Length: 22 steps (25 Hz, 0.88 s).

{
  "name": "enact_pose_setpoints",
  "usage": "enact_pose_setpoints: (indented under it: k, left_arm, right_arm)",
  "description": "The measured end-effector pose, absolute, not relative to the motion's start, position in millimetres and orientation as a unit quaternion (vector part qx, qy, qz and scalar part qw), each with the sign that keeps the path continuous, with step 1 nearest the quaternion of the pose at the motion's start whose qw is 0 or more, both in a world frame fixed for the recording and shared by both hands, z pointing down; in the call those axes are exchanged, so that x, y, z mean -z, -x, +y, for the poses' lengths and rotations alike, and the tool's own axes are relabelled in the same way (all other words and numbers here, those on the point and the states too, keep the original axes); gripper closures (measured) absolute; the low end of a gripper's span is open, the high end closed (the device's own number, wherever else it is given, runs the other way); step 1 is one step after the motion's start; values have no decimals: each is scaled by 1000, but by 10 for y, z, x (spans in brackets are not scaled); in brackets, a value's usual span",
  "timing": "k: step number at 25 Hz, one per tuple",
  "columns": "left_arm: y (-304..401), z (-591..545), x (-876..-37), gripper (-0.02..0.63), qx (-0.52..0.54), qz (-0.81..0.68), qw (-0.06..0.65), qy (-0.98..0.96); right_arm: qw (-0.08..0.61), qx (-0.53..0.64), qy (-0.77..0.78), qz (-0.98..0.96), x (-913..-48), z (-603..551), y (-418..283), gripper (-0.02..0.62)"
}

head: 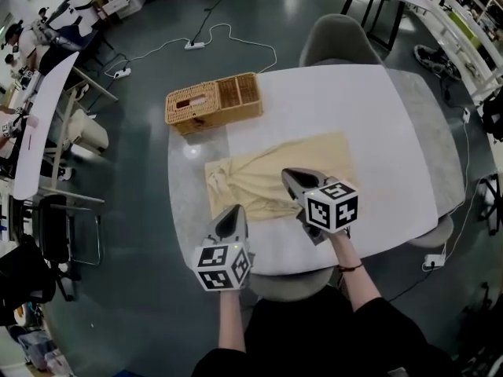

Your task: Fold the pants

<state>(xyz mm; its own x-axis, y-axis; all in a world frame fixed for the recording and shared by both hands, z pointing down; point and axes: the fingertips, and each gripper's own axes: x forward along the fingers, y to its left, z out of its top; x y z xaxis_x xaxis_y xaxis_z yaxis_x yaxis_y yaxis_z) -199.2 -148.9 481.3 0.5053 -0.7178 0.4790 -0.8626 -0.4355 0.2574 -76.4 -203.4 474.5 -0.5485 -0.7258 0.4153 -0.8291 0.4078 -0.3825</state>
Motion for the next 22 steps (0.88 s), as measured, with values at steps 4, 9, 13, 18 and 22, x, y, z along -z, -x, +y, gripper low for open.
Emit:
enact_pose_setpoints:
  k: [4,9,13,18,22]
  left_arm:
    - [1652,-1519,-4791,598,-156,-459,236,-842]
    - [1273,-1566,-4823,598,-163,-444,234,-849]
    - [1053,-1590,-4874,598,-170,-434,233,-853]
    - [839,-1582,-4973,598,-179,-428,236,-854]
    - [760,-1584,-5044,598,-186,-429,240,-851]
  right_arm:
    - [92,-293,-496,-812,-4798,-1980,178,580]
    - [98,-301,-526,-790,-4891,-1952,-395,580]
    - [106,-304,-542,-776,-4974,-1954,-680,580]
    - [117,-308,-569,-753,-5125,-1947,-1017,578]
    - [115,-323,-575,-743,-5243,-1950,-1164,578]
